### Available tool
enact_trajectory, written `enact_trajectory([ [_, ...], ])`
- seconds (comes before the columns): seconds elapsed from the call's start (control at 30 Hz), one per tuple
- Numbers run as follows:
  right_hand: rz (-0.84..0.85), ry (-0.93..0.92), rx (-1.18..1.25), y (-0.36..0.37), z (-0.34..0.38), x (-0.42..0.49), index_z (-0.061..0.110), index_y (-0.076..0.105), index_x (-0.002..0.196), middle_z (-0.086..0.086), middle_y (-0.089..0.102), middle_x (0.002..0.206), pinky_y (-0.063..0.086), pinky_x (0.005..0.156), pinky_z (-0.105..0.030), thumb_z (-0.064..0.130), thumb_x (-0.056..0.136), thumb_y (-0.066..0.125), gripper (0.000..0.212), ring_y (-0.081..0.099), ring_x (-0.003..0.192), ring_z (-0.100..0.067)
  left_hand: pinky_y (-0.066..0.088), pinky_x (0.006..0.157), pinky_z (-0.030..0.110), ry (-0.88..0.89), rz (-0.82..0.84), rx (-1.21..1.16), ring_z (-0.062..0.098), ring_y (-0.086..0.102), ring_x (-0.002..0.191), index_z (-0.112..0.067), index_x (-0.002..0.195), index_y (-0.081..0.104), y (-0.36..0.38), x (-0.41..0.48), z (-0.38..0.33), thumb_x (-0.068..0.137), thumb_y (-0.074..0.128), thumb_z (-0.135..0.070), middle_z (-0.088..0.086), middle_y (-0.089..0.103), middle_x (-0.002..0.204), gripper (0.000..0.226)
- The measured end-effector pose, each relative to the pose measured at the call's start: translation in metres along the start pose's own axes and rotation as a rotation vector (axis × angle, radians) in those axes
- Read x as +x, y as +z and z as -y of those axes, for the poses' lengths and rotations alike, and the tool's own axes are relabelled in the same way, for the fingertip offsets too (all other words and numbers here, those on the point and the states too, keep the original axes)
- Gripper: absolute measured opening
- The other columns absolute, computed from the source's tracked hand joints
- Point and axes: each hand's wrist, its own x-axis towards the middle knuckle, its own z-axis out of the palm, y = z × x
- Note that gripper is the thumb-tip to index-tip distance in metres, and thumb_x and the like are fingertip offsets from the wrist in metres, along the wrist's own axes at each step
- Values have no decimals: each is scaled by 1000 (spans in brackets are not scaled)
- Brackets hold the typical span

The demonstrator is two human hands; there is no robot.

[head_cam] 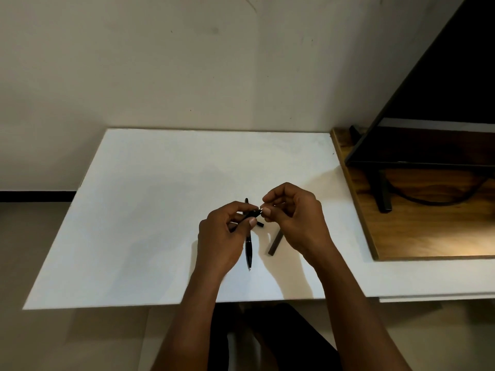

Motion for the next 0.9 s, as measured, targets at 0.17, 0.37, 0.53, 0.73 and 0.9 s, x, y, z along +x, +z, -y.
enact_trajectory([
  [0.17,12,-74,-92,-4,0,0,11,68,82,-4,73,73,58,68,-22,-7,82,71,18,71,66,-9,57,76,27,9,19,24,9,74,76,-32,101,76,1,0,3,87,73,-22,-11,78,85,18],
  [0.37,47,-93,-105,-5,-3,0,8,70,80,-4,74,70,60,68,-24,-7,82,72,15,73,65,-9,54,66,20,-21,45,-11,4,71,61,-36,94,74,0,-3,3,87,73,-22,-11,78,78,16],
  [0.53,48,-1,72,-5,-2,0,12,71,95,-2,78,81,61,76,-30,2,83,76,16,75,76,-14,50,51,11,-75,35,-139,7,70,59,-22,106,74,-4,-2,-2,91,68,-19,1,79,83,16],
  [0.73,-32,-112,-472,16,-22,1,21,77,99,5,76,92,54,80,-29,18,89,69,13,68,90,-12,48,48,11,-104,26,-175,7,71,60,-21,106,73,-4,0,0,92,68,-18,1,79,85,16],
  [0.9,2,-137,-745,26,-23,-1,22,78,97,-1,73,89,50,75,-37,17,91,61,19,62,90,-25,45,46,10,-117,13,-163,8,72,62,-18,102,71,-4,-1,-1,91,68,-19,-1,79,85,11],
])
